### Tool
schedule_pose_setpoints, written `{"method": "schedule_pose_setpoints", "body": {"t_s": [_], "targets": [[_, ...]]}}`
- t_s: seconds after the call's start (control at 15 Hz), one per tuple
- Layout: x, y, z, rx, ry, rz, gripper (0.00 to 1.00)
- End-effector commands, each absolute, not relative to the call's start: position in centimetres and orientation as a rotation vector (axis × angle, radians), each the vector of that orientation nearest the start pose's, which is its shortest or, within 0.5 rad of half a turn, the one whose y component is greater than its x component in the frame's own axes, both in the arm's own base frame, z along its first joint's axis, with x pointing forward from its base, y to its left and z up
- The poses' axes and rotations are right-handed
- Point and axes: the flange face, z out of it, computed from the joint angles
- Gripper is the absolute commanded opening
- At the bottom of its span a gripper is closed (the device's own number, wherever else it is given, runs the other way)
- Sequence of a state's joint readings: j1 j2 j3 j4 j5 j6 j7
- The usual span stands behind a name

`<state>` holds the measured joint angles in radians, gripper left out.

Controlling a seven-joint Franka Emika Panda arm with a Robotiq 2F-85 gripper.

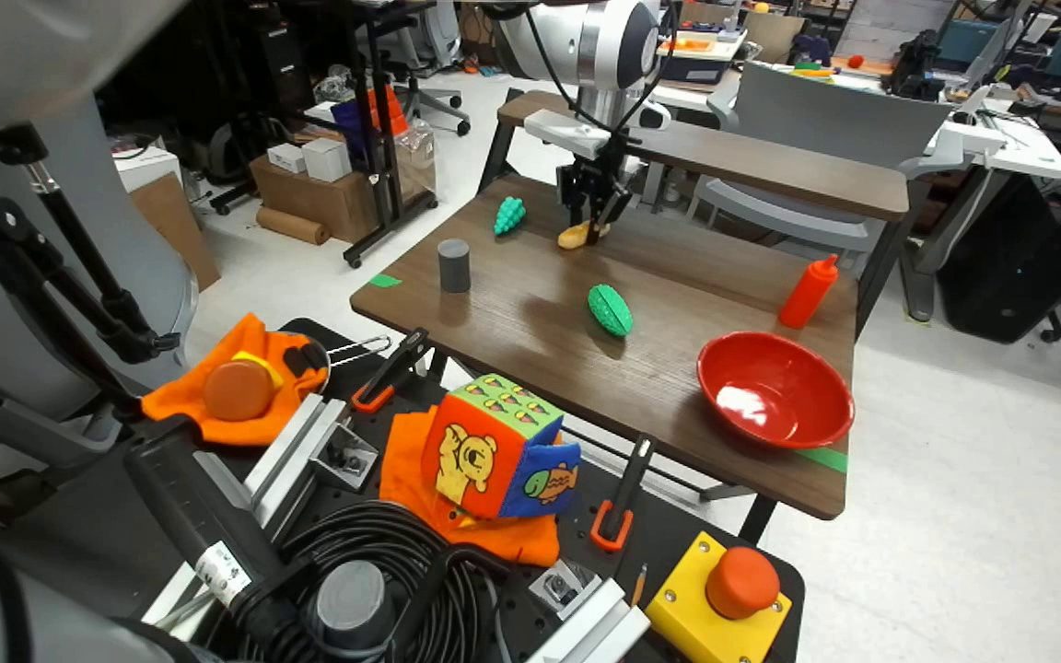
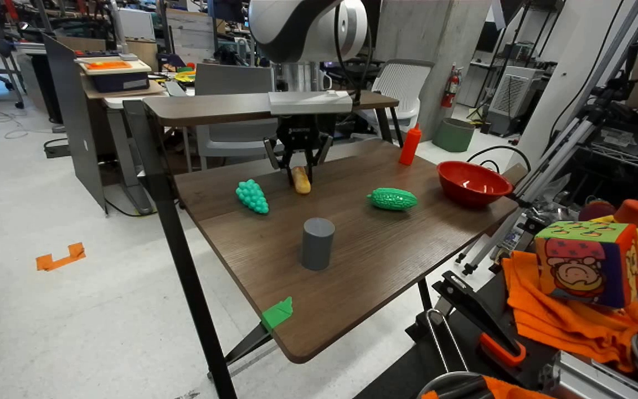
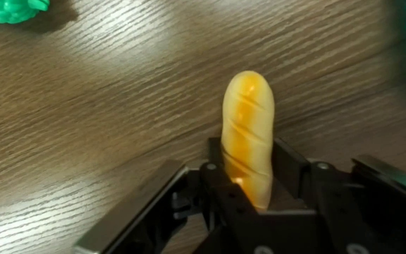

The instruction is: Move the doughnut

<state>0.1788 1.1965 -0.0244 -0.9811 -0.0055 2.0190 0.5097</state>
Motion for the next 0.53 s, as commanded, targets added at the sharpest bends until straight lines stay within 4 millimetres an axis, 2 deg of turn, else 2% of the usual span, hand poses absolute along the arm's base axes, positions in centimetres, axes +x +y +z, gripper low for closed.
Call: {"method": "schedule_pose_setpoints", "body": {"t_s": [0.0,0.2,0.47], "targets": [[74.5,13.0,12.0,-3.161,0.471,0.233,0.14],[73.3,13.5,13.8,-3.154,0.302,0.263,0.14],[70.2,12.5,15.6,-3.171,-0.007,0.342,0.14]]}}
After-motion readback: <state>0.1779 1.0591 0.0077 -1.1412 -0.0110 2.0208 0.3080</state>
